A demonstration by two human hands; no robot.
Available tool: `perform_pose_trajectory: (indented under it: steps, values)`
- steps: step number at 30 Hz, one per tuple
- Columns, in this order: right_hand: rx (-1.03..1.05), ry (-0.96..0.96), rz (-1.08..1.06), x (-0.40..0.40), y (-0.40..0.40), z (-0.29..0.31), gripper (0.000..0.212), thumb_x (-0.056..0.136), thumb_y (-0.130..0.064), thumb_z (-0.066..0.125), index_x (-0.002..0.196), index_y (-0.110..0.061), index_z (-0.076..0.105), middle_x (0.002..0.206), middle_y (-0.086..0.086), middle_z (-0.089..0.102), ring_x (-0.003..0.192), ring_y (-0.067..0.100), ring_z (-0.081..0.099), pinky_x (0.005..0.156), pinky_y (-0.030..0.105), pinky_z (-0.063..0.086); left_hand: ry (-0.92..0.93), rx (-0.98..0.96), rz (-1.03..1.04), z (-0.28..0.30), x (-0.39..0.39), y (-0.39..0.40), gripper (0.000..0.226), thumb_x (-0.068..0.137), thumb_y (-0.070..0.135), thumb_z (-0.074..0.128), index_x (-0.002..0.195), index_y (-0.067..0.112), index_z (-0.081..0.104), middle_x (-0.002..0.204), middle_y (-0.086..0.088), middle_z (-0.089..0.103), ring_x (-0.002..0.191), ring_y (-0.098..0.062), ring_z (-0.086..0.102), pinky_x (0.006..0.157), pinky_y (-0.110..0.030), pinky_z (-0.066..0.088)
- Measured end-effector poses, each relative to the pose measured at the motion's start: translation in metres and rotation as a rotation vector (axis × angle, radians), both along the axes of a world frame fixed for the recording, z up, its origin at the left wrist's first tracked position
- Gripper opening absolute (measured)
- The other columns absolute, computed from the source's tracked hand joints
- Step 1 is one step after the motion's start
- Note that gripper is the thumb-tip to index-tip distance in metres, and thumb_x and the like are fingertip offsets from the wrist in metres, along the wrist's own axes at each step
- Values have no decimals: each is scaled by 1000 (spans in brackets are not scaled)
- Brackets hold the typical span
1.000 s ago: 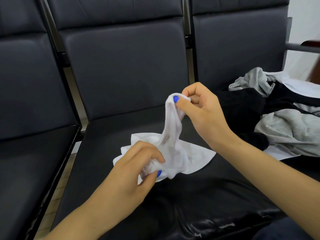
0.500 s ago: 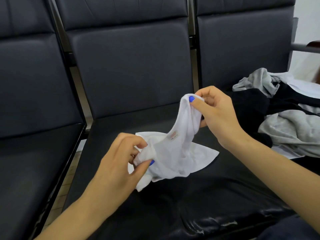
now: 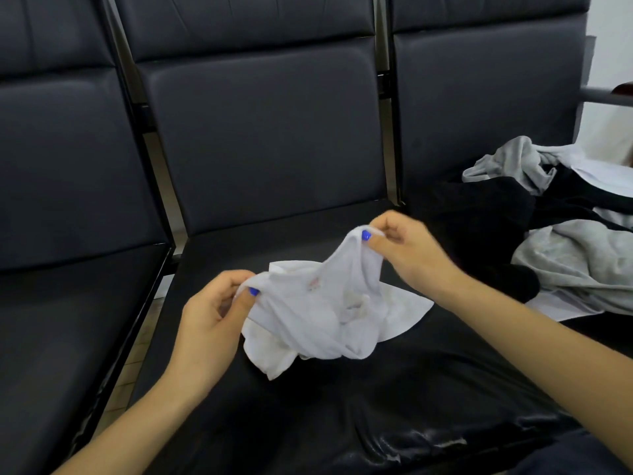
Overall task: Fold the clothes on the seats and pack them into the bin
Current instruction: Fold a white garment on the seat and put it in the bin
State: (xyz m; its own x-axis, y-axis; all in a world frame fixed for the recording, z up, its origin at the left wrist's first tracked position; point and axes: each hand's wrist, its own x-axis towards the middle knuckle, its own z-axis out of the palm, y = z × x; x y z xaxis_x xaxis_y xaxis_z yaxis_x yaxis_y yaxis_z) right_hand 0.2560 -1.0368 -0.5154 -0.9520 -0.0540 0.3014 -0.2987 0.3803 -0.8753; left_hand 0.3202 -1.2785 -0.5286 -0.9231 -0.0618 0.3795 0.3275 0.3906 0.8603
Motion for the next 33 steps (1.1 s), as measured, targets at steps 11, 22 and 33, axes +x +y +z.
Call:
perform_pose_trajectory:
  steps: [11, 22, 33]
  values:
    - [568, -583, 343, -6, -29, -56, 21, 91, -11, 41, 72, -19, 38, 77, -1, 46, 71, 16, 43, 63, 25, 34, -401, -201, -19, -59, -36, -7, 25, 102, 20, 40, 85, 12, 57, 79, 0, 62, 70, -11, 54, 65, -24, 44]
    - [427, -997, 873, 59, 8, -7, 12, 81, -7, 56, 76, -18, 59, 80, 2, 62, 72, 15, 60, 67, 25, 52, -997, 123, -585, -11, 26, -16, 18, 87, 25, 59, 91, 8, 59, 77, 3, 65, 66, -6, 62, 54, -18, 48]
    - [-62, -976, 1203, 78, 41, 28, 15, 76, -24, 77, 76, -12, 67, 76, 1, 65, 75, 12, 65, 72, 23, 53, -890, 16, -816, 22, 105, -13, 47, 28, 77, 77, 58, 42, 71, 56, 18, 63, 49, 9, 57, 50, -5, 42]
